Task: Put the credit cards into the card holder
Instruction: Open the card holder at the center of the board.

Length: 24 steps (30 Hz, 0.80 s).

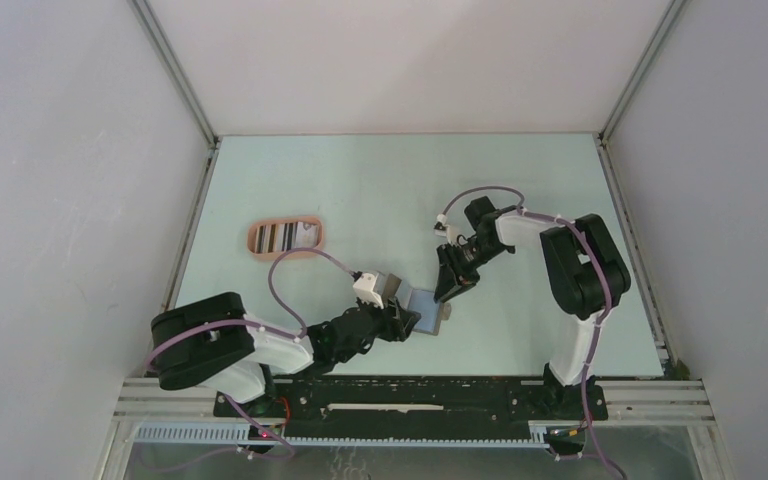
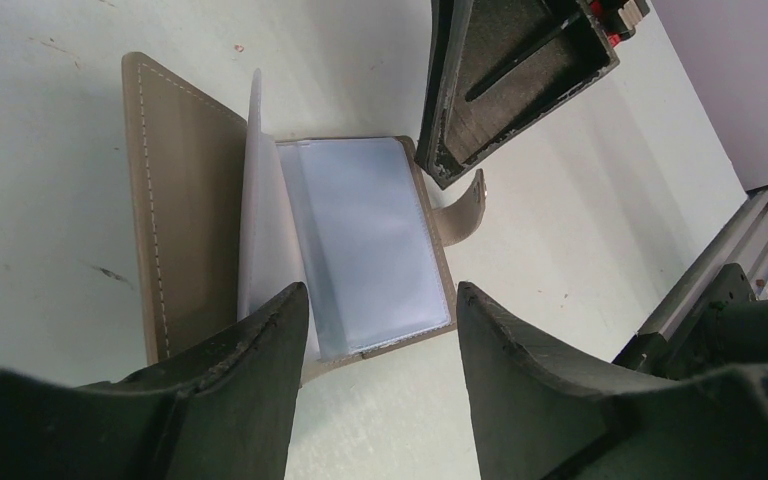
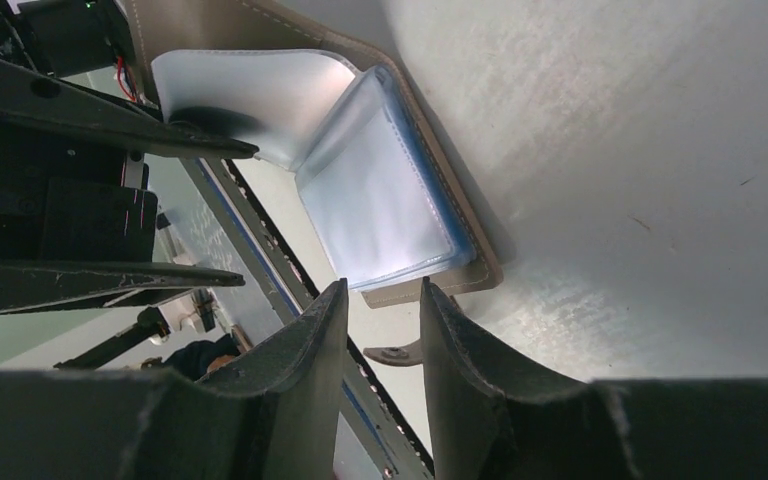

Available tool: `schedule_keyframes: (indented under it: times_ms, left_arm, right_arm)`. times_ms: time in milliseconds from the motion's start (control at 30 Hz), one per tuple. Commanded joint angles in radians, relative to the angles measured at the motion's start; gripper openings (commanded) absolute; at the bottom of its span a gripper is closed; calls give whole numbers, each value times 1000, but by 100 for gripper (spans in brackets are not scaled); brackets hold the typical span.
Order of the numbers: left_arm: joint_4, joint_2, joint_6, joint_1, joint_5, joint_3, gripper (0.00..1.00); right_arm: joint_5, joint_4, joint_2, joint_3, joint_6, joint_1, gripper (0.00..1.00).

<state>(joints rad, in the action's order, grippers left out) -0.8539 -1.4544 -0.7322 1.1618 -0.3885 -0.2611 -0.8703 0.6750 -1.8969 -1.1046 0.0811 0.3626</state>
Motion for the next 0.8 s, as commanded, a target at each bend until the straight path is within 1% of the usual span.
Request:
schedule_keyframes:
  times_ms: [0, 467, 767]
  left_arm:
    - [-9, 3, 16, -6, -10, -5, 61]
    - [-10, -11, 16, -5, 0, -16, 61]
    - [-16, -27, 14, -5, 8, -23, 61]
  right_arm:
    - [-10, 24, -25, -44, -25, -5, 41]
    - [-60, 28, -88, -71, -42, -25, 45]
    - [-121, 35, -94, -83, -37, -29, 43]
